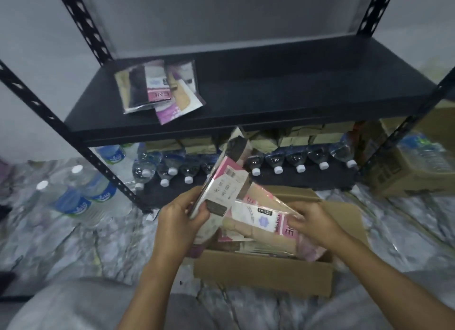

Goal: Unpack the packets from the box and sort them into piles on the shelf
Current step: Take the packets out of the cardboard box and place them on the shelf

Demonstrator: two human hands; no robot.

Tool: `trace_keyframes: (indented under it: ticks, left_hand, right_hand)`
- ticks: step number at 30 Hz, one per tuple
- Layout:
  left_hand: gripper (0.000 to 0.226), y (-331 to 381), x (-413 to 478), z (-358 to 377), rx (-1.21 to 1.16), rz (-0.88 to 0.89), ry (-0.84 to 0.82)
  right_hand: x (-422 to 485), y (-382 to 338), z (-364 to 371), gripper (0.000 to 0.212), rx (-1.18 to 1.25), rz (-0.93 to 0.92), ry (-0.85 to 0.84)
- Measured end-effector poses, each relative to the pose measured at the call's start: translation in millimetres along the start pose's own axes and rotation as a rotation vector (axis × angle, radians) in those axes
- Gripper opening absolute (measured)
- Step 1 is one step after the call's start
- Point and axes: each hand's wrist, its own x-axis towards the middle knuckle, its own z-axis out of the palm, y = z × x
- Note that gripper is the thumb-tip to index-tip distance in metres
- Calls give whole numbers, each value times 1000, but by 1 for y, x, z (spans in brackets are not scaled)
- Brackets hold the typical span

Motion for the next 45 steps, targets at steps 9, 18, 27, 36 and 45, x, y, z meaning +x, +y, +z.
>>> trace_keyframes:
  ticks: [9,18,27,36,45]
  left_hand:
    - [34,39,18,-82,-271,-51,423]
    - [26,57,105,-127,-288,-168,475]
    - [28,28,204,-146,-308,-311,441]
    - [37,-27,260,-132,187,-419,343]
    - [53,-49,257,-133,281,-495,225]
  right_hand:
    - [-17,-106,-67,26,376,-102,261]
    - [69,-218,-55,15,705,-127,350]
    - [172,-286,-7,14,816,-64,240]
    - [257,-277,14,39,-83,56,299]
    - [245,-252,-1,47,-67,0,275]
